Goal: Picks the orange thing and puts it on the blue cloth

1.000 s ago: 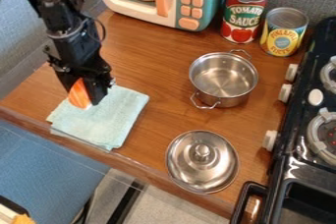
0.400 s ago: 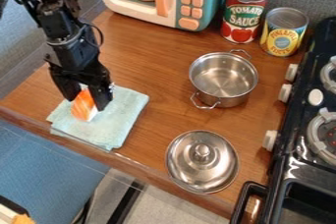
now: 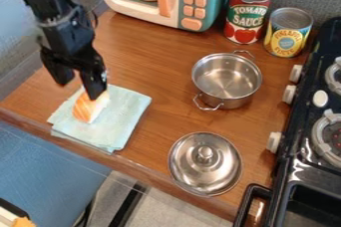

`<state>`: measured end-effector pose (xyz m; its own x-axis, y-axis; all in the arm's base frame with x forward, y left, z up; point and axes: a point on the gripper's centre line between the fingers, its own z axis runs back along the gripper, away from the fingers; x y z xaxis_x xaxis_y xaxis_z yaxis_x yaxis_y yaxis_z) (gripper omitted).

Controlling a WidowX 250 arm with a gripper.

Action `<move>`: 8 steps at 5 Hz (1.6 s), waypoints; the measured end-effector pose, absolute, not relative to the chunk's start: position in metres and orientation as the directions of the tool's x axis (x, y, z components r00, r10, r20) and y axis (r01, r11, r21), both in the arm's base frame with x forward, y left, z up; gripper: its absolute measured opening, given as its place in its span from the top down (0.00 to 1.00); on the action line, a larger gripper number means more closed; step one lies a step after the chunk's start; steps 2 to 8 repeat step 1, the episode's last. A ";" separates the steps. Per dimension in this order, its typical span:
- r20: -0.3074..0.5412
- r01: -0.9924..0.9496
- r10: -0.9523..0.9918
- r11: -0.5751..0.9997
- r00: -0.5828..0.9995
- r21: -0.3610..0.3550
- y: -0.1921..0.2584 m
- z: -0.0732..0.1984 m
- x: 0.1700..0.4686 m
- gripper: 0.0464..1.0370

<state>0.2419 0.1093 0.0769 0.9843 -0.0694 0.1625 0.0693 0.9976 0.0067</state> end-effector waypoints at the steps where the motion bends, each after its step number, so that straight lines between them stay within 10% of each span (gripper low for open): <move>1: 0.137 0.069 -0.070 0.998 0.988 0.010 0.107 0.078 0.240 0.04; 8: 0.137 0.069 -0.070 0.998 0.988 0.010 0.107 0.078 0.240 0.04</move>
